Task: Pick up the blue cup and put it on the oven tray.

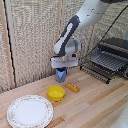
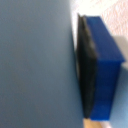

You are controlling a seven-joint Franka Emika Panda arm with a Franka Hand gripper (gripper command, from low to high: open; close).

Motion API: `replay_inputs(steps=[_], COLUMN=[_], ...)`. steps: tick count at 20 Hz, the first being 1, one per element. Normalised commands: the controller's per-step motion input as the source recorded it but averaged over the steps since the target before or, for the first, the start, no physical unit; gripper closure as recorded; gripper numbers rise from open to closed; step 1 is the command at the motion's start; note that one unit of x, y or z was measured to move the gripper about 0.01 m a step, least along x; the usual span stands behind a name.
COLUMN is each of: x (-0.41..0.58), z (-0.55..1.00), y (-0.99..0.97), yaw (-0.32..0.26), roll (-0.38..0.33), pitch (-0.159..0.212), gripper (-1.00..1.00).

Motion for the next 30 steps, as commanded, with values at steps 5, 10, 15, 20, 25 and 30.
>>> replay_inputs(steps=[5, 10, 15, 20, 25, 30], x=[-0.037, 0.084, 0.118, 0.086, 0.051, 0.006], z=[0.93, 0.99, 0.82, 0.6, 0.55, 0.29], y=[-0.27, -0.34, -0.49, -0.38, -0.58, -0.84], yaw=[-0.137, -0.16, -0.216, -0.264, -0.197, -0.041], roll=[0.0, -0.001, 0.0, 0.0, -0.007, -0.111], pitch=[0.011, 0.019, 0.082, 0.072, 0.085, 0.067], gripper=[1.0, 1.0, 1.0, 1.0, 1.0, 1.0])
